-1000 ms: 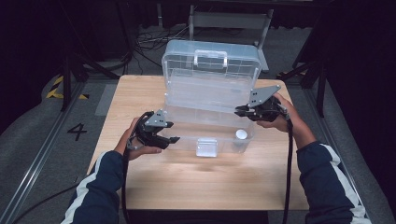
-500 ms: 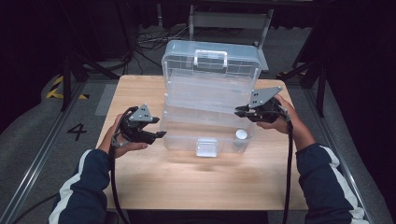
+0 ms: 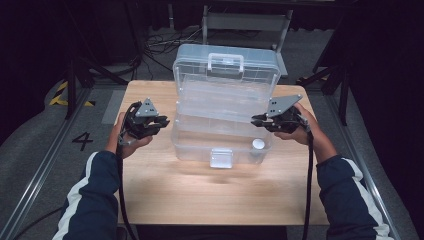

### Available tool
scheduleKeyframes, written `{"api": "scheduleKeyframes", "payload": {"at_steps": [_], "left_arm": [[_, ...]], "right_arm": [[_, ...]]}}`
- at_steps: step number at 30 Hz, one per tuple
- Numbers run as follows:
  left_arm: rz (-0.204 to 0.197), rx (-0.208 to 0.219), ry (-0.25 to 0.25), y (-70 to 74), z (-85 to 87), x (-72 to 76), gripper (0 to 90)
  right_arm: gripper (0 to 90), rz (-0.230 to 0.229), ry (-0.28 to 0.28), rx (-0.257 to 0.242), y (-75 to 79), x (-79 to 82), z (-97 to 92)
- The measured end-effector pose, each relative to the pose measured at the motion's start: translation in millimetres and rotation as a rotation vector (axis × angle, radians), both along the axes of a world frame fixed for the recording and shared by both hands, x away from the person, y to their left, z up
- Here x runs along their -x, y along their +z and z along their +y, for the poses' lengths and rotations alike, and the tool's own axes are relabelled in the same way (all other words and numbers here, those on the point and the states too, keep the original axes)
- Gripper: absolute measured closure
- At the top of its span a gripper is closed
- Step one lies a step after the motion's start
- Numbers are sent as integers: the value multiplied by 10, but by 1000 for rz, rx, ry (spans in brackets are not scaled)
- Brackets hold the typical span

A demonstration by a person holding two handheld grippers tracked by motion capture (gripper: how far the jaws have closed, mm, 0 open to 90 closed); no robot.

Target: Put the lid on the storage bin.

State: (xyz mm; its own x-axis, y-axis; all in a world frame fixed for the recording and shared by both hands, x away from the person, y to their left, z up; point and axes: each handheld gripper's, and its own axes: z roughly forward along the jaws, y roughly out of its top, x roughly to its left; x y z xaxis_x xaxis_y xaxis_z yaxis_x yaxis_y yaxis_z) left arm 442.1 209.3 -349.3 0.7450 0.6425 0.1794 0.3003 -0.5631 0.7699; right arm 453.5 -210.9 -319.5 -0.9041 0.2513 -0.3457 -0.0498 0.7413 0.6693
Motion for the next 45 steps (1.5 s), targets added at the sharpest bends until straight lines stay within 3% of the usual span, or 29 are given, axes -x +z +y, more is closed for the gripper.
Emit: {"api": "scheduleKeyframes", "payload": {"at_steps": [5, 9, 15, 17, 23, 34, 40, 45], "left_arm": [[-21, 72, 30, 83, -7, -137, 893], [-48, 96, 43, 184, -32, -243, 898], [-53, 143, 37, 302, -64, -371, 898], [-68, 145, 39, 311, -86, -389, 899], [-53, 188, 32, 302, -139, -515, 899], [-54, 206, 32, 399, -202, -769, 900], [-52, 264, 31, 418, -174, -810, 900], [-54, 271, 29, 431, -160, -818, 900]], "right_arm": [[814, -4, -2, 0, -3, 1, -4], [814, 0, -3, -3, -7, 7, -3], [814, -1, -1, -11, -22, 15, -10], [814, -2, -2, -10, -24, 19, -13], [813, -1, 1, -9, -29, 24, -13], [811, 1, -5, -4, -36, 44, -22], [811, 0, 0, -4, -52, 57, -17], [811, 3, 1, -3, -61, 67, -18]]}}
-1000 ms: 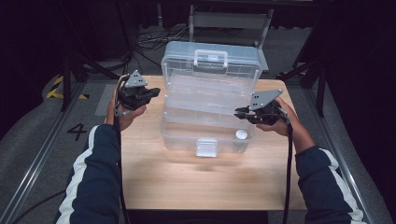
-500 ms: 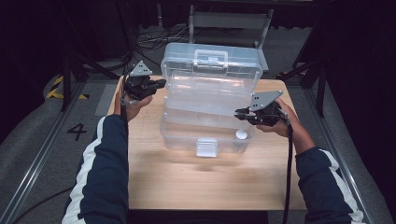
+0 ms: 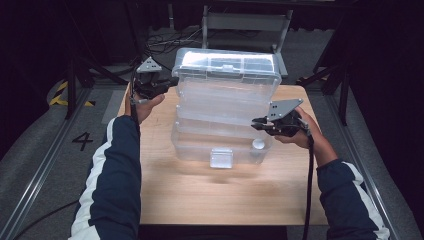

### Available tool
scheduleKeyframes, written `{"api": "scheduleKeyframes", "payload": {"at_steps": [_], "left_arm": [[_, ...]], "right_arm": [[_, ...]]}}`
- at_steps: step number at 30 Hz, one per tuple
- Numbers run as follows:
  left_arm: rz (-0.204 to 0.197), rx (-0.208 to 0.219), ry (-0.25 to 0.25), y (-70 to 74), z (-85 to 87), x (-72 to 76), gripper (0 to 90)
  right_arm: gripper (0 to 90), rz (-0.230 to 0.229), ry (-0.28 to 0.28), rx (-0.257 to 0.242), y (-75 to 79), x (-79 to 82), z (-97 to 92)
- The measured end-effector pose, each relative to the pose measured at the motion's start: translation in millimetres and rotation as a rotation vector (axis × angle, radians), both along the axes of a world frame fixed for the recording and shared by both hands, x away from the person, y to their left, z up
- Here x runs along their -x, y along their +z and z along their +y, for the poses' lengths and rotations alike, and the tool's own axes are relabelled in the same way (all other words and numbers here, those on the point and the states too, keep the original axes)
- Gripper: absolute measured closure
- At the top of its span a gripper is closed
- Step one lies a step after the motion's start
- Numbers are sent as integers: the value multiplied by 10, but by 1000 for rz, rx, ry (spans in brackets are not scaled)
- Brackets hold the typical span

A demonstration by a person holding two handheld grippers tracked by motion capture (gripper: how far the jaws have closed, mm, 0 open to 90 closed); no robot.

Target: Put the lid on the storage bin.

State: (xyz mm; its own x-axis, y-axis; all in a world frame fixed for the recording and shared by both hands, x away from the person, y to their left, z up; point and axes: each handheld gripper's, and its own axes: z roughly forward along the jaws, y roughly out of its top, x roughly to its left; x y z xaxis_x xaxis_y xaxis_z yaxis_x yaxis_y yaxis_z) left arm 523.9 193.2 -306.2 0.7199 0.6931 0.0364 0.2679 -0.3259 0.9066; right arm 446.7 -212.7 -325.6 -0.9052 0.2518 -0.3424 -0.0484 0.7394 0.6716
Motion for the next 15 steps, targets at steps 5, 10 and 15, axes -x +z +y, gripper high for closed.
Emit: {"api": "scheduleKeyframes", "payload": {"at_steps": [5, 10, 15], "left_arm": [[4, 19, -10, 6, -10, 7, 900], [2, 24, -17, 18, -2, 24, 900], [-6, 17, -20, 34, 6, 59, 900]], "right_arm": [[810, 2, -2, 1, -12, 15, 2], [807, -1, -4, 1, -19, 26, 0], [799, -10, -9, 20, -13, 41, 6]]}}
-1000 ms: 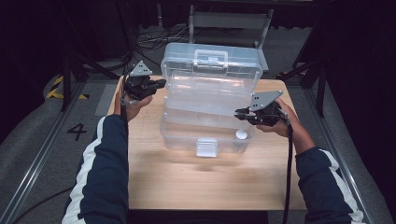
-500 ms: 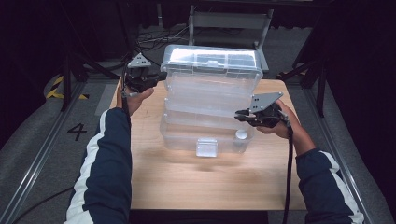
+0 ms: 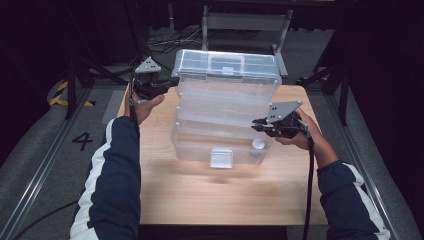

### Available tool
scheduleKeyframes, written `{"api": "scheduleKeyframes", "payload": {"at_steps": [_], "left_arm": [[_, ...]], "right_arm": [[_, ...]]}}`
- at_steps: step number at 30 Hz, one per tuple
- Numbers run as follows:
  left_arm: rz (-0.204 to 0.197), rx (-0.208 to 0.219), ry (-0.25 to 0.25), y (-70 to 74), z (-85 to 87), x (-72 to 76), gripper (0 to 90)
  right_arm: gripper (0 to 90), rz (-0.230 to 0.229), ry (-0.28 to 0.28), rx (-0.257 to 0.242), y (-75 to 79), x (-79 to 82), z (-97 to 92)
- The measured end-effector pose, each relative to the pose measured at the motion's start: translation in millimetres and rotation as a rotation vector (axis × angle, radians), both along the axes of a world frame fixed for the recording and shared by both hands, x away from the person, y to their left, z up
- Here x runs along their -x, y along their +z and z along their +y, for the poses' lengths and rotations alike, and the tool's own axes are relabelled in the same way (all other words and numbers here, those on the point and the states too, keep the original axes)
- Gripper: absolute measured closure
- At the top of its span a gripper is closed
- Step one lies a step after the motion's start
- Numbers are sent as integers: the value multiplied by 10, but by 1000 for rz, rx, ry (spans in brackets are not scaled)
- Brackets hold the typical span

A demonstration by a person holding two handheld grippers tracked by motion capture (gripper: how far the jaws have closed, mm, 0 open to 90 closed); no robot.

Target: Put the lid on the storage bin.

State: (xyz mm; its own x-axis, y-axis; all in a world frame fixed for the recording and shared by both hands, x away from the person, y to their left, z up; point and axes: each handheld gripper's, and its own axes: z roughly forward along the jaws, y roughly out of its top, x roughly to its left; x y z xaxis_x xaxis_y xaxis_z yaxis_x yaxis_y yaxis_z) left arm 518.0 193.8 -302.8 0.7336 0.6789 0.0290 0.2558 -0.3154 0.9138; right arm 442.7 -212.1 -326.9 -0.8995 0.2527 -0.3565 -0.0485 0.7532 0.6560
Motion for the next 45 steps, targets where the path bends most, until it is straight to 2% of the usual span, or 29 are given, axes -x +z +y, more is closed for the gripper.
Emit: {"api": "scheduleKeyframes", "payload": {"at_steps": [6, 17, 23, 29, 36, 41, 45], "left_arm": [[-3, -5, -6, 4, 1, 36, 900], [-5, -17, -9, -9, -7, 81, 899], [3, -20, -14, -50, 3, 110, 899], [-9, -28, -16, -32, 6, 157, 899], [7, -39, -23, -28, 5, 199, 900], [17, -21, -40, -23, 26, 209, 899], [17, -25, -46, -23, 34, 219, 899]], "right_arm": [[795, -9, -7, 33, 21, 13, 12], [791, 9, -13, 29, 23, 9, -7], [789, 11, -17, 14, 16, 24, -40], [788, 10, -31, -7, 18, 46, -95], [786, 0, -39, -22, 18, 95, -158], [782, -2, -46, -35, 19, 116, -183], [777, 6, -51, -54, 16, 134, -209]]}}
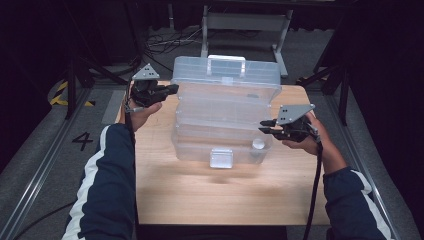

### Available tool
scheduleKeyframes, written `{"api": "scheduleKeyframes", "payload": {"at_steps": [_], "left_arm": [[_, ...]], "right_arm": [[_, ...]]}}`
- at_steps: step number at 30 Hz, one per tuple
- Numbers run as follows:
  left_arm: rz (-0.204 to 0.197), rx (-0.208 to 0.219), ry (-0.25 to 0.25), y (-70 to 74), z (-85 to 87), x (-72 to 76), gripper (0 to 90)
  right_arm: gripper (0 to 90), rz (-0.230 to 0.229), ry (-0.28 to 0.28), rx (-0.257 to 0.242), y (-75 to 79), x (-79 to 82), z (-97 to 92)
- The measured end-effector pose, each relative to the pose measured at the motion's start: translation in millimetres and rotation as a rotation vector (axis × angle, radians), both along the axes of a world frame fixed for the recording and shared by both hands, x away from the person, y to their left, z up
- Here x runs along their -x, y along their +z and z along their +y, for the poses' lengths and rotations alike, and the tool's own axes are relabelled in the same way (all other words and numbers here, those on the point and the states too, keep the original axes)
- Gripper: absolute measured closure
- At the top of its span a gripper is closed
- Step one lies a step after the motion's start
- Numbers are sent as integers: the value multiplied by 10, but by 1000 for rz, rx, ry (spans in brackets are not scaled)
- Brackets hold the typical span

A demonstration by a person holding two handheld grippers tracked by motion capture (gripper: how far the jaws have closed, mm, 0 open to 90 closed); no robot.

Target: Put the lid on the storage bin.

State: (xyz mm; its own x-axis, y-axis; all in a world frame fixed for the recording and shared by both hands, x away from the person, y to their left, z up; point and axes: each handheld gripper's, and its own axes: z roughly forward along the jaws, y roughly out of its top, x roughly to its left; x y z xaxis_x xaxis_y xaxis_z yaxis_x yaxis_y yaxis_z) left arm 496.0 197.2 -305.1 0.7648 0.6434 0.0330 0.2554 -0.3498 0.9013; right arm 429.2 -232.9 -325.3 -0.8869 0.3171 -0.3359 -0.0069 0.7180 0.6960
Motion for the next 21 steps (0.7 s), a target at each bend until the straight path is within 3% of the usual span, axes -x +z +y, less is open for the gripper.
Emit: {"api": "scheduleKeyframes", "payload": {"at_steps": [11, 21], "left_arm": [[17, -7, -51, -16, 33, 20, 900], [20, -21, -66, -41, 35, 59, 900]], "right_arm": [[774, -4, -7, -17, 19, 64, -56], [775, -4, -49, -88, 8, 113, -195]]}}
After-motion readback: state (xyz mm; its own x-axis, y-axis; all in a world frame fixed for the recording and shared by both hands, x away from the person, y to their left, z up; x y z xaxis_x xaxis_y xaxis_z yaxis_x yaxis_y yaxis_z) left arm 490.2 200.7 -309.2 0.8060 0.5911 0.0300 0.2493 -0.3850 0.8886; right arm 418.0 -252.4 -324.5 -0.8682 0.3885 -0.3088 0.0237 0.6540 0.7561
